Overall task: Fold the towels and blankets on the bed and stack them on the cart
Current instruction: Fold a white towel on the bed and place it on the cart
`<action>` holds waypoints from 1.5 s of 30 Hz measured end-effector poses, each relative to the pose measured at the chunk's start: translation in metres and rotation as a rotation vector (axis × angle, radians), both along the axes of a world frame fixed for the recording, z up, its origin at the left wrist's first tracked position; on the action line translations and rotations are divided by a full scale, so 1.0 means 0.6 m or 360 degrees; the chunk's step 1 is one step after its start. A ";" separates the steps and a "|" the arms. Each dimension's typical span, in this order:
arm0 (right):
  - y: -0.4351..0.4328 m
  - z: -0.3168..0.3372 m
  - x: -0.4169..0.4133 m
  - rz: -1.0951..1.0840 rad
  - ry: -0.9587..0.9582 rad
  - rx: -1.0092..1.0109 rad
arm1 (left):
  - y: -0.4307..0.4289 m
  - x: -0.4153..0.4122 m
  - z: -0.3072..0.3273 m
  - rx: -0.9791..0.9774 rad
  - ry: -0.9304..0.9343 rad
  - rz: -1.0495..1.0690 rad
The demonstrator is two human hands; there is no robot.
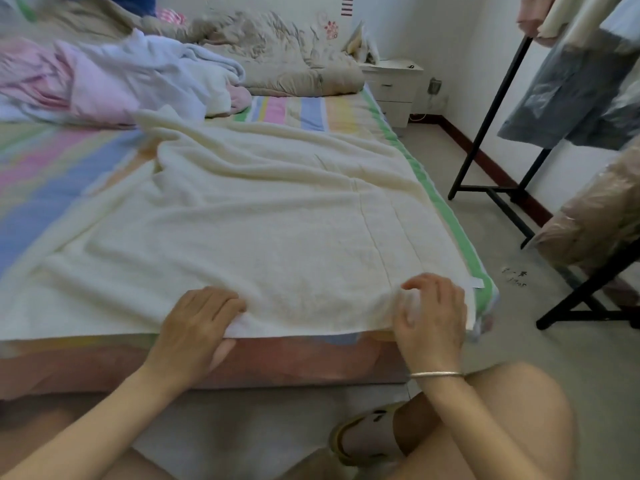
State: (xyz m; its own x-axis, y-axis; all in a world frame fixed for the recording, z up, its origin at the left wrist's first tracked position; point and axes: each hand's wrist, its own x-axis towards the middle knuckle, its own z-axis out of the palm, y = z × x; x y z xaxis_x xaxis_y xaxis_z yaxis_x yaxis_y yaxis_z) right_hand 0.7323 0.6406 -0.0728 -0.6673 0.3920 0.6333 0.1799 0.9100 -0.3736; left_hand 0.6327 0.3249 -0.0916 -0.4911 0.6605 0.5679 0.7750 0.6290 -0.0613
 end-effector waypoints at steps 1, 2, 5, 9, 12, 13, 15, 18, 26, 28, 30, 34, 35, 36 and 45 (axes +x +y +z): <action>-0.041 0.003 -0.009 0.0217 -0.0042 0.0070 | -0.019 -0.004 0.002 0.0040 -0.0004 0.0086; -0.080 0.002 -0.020 0.0411 -0.0085 0.0119 | -0.038 -0.009 0.005 0.0080 -0.0018 0.0168; -0.195 -0.009 -0.061 0.0891 -0.0109 0.0208 | -0.102 -0.018 0.014 0.0211 -0.0042 0.0457; -0.296 -0.016 -0.110 0.1193 -0.0167 0.0317 | -0.182 -0.036 0.013 0.0351 -0.0082 0.0786; -0.350 -0.010 -0.142 0.1275 -0.0200 0.0500 | -0.245 -0.052 0.006 0.0473 -0.0062 0.0920; -0.367 -0.007 -0.153 0.1303 -0.0199 0.0562 | -0.266 -0.056 0.004 0.0528 -0.0072 0.0964; -0.400 -0.001 -0.171 0.1358 -0.0182 0.0642 | -0.304 -0.061 0.004 0.0612 -0.0090 0.1070; -0.447 0.001 -0.188 0.1445 -0.0124 0.0712 | -0.352 -0.064 0.009 0.0655 -0.0081 0.1212; -0.504 0.001 -0.200 0.1502 0.0074 0.0708 | -0.386 -0.055 0.035 0.1286 -0.0564 0.1319; -0.506 0.013 -0.196 0.1536 0.0078 0.0597 | -0.395 -0.047 0.048 0.1406 -0.0615 0.1277; -0.503 0.023 -0.191 0.1601 0.0055 0.0557 | -0.415 -0.031 0.052 0.1227 -0.0618 0.1335; -0.504 0.020 -0.189 0.1666 -0.0011 0.0740 | -0.430 -0.009 0.027 0.0554 -0.0605 0.1618; -0.506 0.012 -0.190 0.1659 -0.0042 0.0819 | -0.423 -0.008 0.018 0.0445 -0.0568 0.1655; -0.506 0.001 -0.192 0.1624 -0.0079 0.0882 | -0.417 -0.011 0.010 0.0397 -0.0528 0.1676; -0.427 0.031 -0.181 0.1692 -0.0429 0.0421 | -0.392 0.019 0.015 0.0403 -0.0833 0.1384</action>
